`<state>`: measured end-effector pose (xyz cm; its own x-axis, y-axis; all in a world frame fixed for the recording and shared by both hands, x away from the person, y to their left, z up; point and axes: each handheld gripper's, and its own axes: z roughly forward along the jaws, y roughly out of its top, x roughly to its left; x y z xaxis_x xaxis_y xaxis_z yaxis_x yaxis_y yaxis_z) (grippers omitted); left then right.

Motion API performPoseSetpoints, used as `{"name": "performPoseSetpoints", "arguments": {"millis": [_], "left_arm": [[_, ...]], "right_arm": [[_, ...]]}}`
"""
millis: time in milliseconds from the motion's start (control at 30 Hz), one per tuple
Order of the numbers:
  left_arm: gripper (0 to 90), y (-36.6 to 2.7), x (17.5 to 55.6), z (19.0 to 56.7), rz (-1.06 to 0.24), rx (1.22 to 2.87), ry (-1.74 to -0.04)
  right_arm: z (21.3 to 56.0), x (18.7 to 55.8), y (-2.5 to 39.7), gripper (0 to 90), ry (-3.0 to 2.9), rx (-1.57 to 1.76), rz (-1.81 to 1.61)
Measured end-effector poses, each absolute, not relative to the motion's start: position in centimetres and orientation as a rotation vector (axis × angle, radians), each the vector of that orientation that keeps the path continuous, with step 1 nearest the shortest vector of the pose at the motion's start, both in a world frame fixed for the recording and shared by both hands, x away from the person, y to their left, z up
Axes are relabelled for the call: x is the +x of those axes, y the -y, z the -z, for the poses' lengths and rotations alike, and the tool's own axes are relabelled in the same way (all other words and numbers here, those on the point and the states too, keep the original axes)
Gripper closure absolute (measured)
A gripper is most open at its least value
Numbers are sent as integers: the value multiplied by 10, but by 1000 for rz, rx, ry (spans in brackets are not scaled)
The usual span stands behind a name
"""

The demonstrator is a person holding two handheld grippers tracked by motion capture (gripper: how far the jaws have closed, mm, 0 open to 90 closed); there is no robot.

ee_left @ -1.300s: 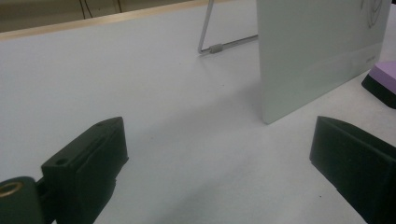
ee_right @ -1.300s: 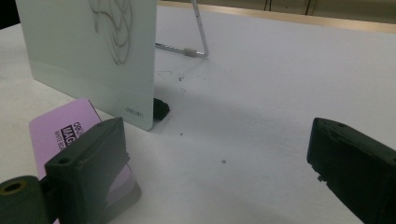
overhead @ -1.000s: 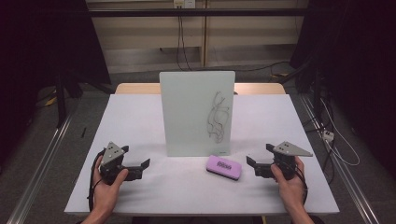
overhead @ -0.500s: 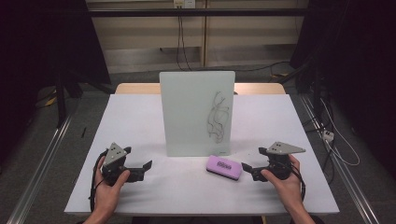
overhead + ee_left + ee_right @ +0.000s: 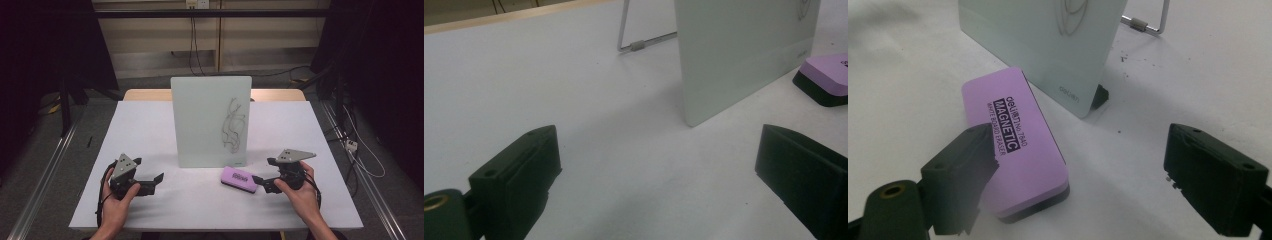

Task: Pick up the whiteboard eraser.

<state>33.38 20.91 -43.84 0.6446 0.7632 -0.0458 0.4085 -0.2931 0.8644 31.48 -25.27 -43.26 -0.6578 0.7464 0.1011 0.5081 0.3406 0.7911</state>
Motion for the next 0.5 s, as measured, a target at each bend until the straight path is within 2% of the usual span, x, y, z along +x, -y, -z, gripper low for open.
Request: {"name": "performPoseSetpoints", "arguments": {"millis": [500], "left_arm": [[45,-215,334,438,-462,1919,-926]], "right_arm": [[416,341,223,154,-2480,996,-1134]]}}
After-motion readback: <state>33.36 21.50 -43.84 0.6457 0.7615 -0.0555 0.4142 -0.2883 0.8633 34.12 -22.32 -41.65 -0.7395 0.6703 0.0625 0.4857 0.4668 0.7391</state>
